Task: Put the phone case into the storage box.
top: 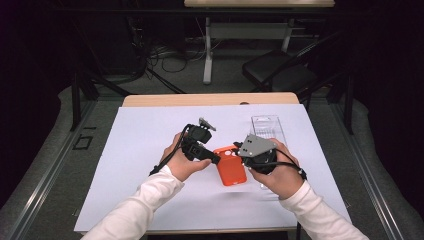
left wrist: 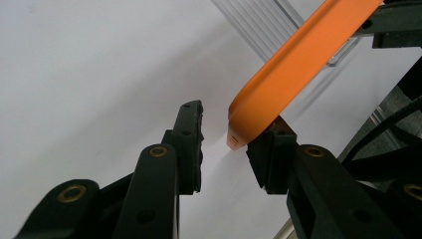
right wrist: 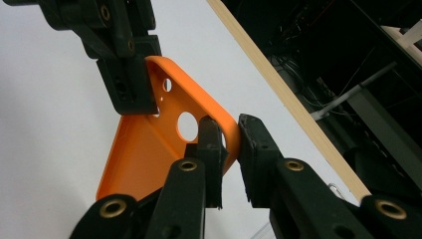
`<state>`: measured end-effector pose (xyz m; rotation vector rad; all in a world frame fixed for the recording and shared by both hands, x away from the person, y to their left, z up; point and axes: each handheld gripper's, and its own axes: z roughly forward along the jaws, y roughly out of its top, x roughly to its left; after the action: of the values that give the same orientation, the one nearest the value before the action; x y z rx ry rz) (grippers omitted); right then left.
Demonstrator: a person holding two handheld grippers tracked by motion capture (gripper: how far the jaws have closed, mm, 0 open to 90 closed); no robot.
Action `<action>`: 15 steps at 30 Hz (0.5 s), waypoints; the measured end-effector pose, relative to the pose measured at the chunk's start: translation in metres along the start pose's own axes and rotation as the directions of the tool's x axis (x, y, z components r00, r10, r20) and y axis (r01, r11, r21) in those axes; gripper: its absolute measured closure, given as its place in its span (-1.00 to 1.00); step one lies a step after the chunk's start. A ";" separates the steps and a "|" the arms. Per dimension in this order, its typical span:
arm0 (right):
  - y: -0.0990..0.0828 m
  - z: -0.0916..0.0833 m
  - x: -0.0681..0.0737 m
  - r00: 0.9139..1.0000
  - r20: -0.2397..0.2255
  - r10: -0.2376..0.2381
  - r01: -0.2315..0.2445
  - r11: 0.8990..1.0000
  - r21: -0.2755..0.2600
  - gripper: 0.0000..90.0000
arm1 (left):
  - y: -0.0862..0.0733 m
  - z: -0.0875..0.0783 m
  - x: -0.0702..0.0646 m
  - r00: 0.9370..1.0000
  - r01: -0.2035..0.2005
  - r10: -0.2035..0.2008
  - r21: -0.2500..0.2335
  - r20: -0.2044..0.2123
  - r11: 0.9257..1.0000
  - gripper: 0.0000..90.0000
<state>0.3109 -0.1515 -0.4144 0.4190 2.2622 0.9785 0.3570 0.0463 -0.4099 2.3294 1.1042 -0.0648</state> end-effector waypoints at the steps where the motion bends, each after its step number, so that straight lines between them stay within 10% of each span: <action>1: -0.001 0.000 -0.001 1.000 -0.001 0.003 -0.003 1.000 -0.002 0.79 | 0.000 0.000 0.000 1.000 -0.001 0.001 -0.005 0.001 1.000 0.48; 15: -0.006 -0.001 -0.007 1.000 0.004 0.030 -0.029 0.999 -0.016 0.79 | -0.008 -0.004 0.003 0.997 -0.070 0.070 -0.067 -0.015 0.995 0.18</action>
<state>0.3153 -0.1593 -0.4152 0.4484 2.2484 1.0089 0.3524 0.0541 -0.4113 2.3088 1.0142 0.0133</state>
